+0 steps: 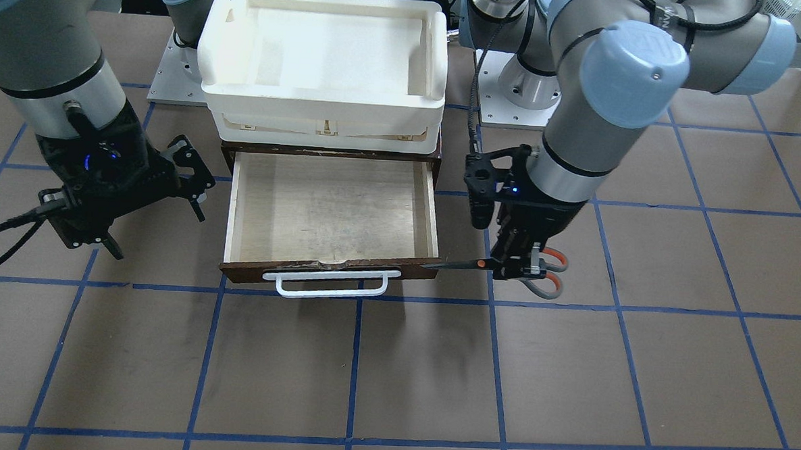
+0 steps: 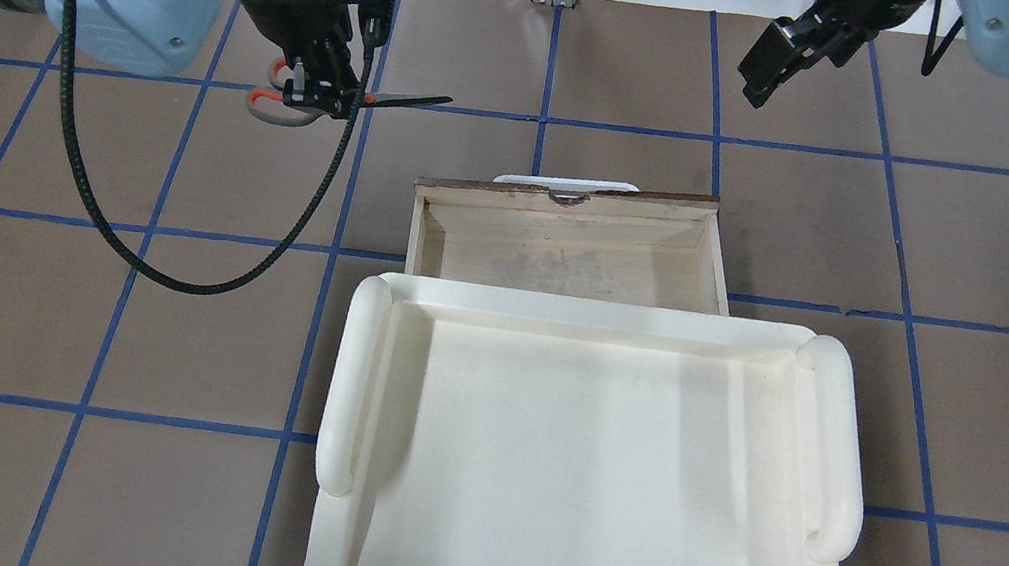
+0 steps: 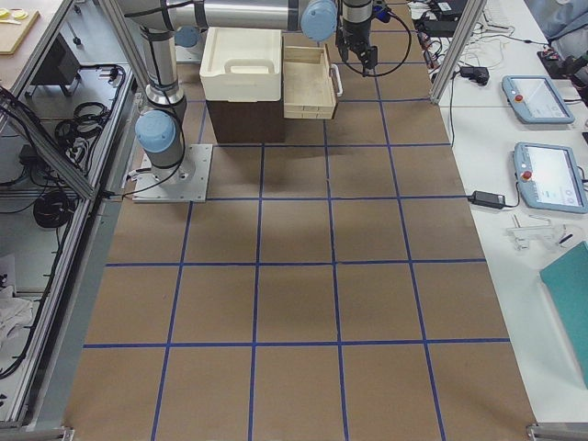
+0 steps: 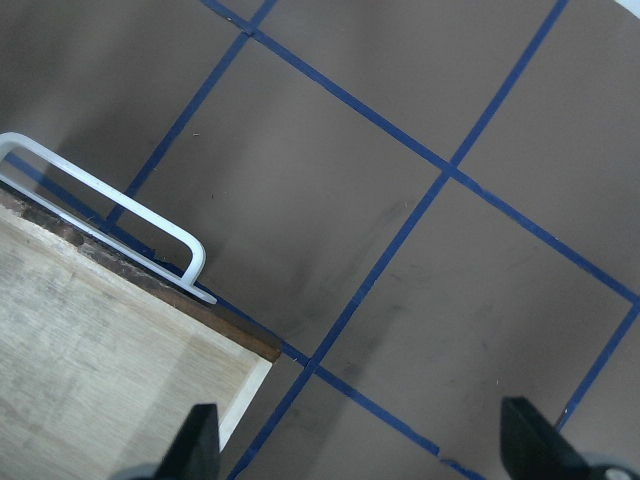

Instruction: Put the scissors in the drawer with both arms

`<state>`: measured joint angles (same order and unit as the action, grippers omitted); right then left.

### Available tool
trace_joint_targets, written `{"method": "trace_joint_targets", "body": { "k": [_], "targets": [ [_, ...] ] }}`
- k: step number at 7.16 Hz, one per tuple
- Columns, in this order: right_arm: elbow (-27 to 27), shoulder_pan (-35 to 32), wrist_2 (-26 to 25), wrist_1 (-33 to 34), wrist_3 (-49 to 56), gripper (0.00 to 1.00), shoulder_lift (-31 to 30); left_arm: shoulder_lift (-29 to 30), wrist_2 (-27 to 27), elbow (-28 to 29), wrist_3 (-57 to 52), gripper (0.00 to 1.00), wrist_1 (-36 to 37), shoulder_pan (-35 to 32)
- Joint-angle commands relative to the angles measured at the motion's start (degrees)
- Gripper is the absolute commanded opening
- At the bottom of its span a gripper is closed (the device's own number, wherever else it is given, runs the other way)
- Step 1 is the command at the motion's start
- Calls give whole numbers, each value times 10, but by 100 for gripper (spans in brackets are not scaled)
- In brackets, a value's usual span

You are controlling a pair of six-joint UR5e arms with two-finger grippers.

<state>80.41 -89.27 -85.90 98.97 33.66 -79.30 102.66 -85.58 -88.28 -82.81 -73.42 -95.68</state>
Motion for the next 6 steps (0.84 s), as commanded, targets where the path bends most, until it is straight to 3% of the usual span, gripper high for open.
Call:
{"method": "trace_joint_targets", "body": {
  "k": [1, 6],
  "targets": [
    [2, 14, -3, -32, -83, 100, -17, 9, 0, -5, 66, 0, 3, -78],
    [3, 3, -9, -76, -261, 100, -46, 18, 4, -18, 115, 0, 9, -158]
  ]
}}
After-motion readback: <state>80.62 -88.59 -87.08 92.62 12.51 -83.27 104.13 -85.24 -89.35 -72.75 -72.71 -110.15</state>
